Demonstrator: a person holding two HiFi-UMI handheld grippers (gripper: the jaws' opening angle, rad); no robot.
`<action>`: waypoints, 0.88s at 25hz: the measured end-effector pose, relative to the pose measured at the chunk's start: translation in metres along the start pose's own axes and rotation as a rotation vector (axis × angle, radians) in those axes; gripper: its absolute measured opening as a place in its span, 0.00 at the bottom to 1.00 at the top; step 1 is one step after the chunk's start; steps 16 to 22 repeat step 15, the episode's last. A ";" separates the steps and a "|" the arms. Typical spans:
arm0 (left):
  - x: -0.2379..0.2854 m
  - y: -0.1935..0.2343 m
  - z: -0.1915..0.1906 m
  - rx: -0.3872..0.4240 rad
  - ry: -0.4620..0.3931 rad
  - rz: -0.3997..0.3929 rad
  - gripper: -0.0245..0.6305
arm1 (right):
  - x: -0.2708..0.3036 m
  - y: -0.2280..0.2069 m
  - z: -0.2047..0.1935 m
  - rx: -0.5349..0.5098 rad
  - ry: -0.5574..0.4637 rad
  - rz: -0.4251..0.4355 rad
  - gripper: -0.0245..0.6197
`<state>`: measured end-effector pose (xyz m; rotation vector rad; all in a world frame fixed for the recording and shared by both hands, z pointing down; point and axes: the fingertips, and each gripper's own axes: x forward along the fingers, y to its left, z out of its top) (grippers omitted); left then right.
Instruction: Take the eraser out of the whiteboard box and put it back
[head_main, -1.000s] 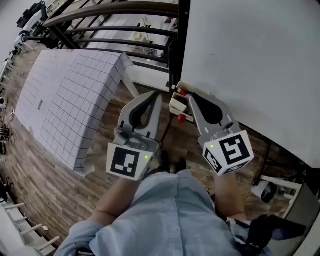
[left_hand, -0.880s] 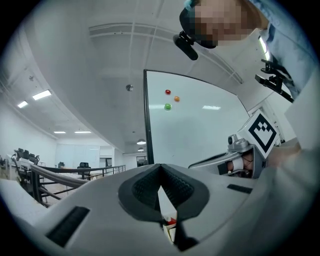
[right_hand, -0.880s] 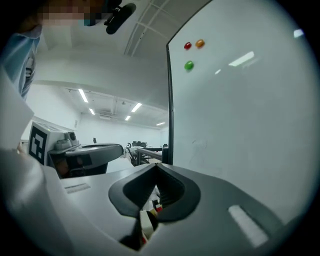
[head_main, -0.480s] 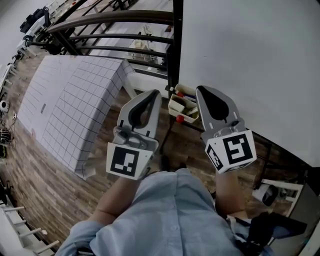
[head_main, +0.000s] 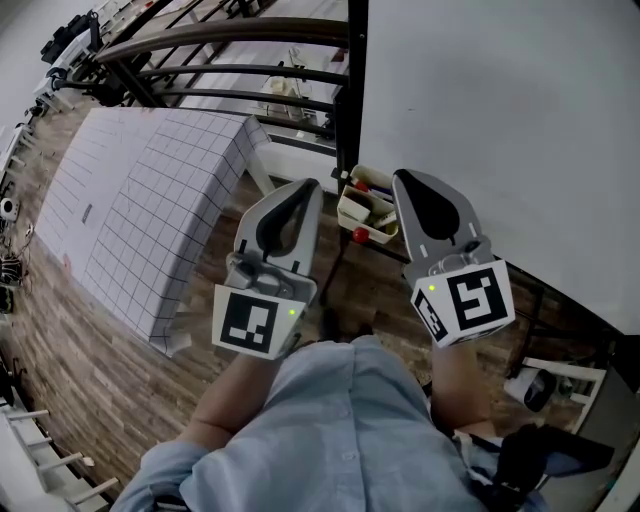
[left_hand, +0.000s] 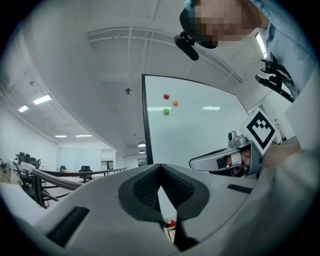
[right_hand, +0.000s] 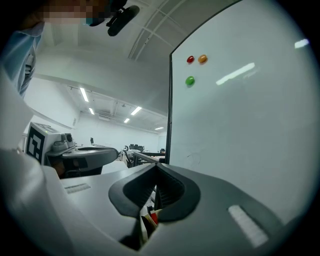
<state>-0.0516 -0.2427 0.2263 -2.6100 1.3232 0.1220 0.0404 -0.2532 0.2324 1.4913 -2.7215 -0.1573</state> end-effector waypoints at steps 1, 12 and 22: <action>0.000 0.000 0.000 0.000 0.000 0.001 0.04 | 0.000 0.001 0.000 0.000 0.001 0.001 0.04; 0.002 0.000 -0.002 -0.004 0.004 0.003 0.04 | 0.002 -0.001 -0.002 0.002 0.006 0.006 0.04; 0.003 0.000 -0.003 -0.002 0.004 0.002 0.04 | 0.002 -0.001 -0.003 0.001 0.006 0.007 0.04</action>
